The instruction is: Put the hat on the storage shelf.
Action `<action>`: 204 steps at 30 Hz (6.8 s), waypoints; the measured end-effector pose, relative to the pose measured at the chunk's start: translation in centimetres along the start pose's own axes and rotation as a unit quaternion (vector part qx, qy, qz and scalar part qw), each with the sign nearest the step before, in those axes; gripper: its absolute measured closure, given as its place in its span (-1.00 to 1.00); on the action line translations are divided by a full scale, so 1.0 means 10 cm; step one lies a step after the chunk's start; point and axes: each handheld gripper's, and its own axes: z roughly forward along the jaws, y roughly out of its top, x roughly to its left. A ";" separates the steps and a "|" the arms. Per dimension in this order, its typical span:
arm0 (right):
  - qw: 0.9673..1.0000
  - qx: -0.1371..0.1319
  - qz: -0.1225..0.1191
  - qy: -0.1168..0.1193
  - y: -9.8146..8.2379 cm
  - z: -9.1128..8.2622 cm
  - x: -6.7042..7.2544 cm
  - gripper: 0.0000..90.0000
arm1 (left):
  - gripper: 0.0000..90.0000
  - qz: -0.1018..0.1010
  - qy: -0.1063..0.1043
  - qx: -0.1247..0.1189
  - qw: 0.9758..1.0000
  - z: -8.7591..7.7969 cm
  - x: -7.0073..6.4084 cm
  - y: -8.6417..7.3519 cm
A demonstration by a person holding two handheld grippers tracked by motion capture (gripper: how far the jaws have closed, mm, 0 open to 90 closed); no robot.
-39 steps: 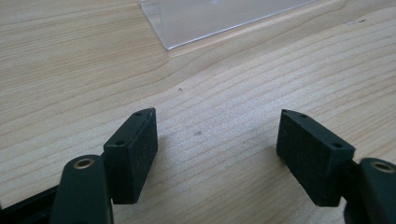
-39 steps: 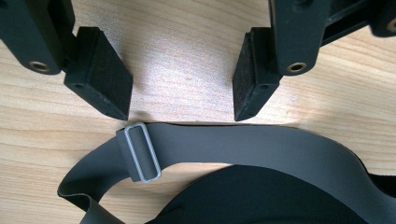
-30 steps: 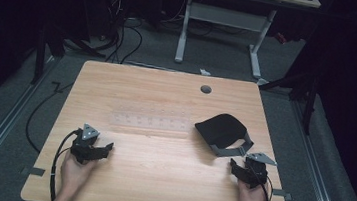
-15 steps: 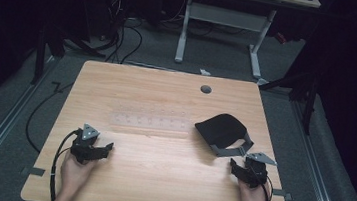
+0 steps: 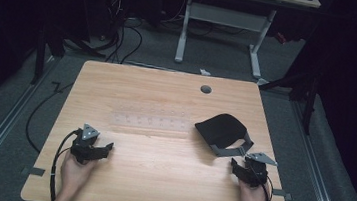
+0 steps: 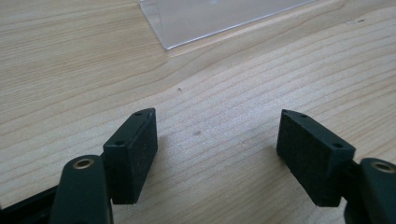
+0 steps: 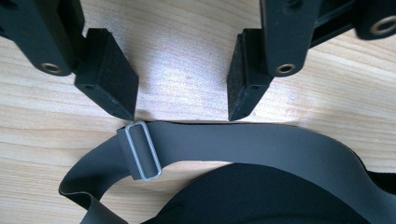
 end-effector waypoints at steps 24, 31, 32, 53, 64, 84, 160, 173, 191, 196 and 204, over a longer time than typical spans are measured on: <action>0.999 -0.040 0.031 0.014 0.05 -0.22 -0.18 0.08 | -0.34 -0.001 0.001 -0.001 1.000 0.00 -0.01 0.00; 0.998 -0.049 0.037 0.020 0.23 -0.20 -0.25 0.05 | -0.34 -0.001 0.001 -0.002 1.000 0.00 -0.01 0.00; 0.998 -0.049 0.036 0.019 0.25 -0.19 -0.25 0.05 | -0.34 -0.001 0.001 -0.002 1.000 0.00 -0.01 0.00; 0.998 -0.040 0.040 0.037 0.72 0.01 -0.34 -0.10 | -0.35 -0.001 -0.001 -0.001 1.000 0.01 -0.01 0.00; 0.997 -0.019 0.047 0.061 0.87 0.24 -0.32 -0.14 | -0.35 0.000 -0.001 0.000 1.000 0.01 -0.01 0.00; 0.991 0.005 0.095 0.090 0.88 0.54 -0.38 0.03 | -0.34 0.000 -0.002 0.000 1.000 0.01 -0.01 0.00; 0.974 -0.060 0.087 0.198 0.40 -0.40 -0.31 0.91 | -0.34 0.005 -0.014 0.006 1.000 -0.02 -0.04 -0.02; 0.972 -0.061 0.074 0.214 0.37 -0.46 -0.10 0.91 | -0.42 0.008 -0.018 0.011 1.000 -0.02 -0.05 -0.03; 0.965 -0.056 0.064 0.249 0.40 -0.46 0.18 0.91 | -0.60 0.016 -0.066 0.008 0.998 -0.17 -0.21 0.00; 0.963 -0.056 0.060 0.258 0.43 -0.45 0.25 0.91 | -0.61 0.029 -0.093 0.003 0.995 -0.22 -0.34 0.01; 0.962 -0.057 0.051 0.264 0.48 -0.45 0.34 0.91 | -0.61 0.052 -0.133 0.005 0.990 -0.30 -0.60 -0.01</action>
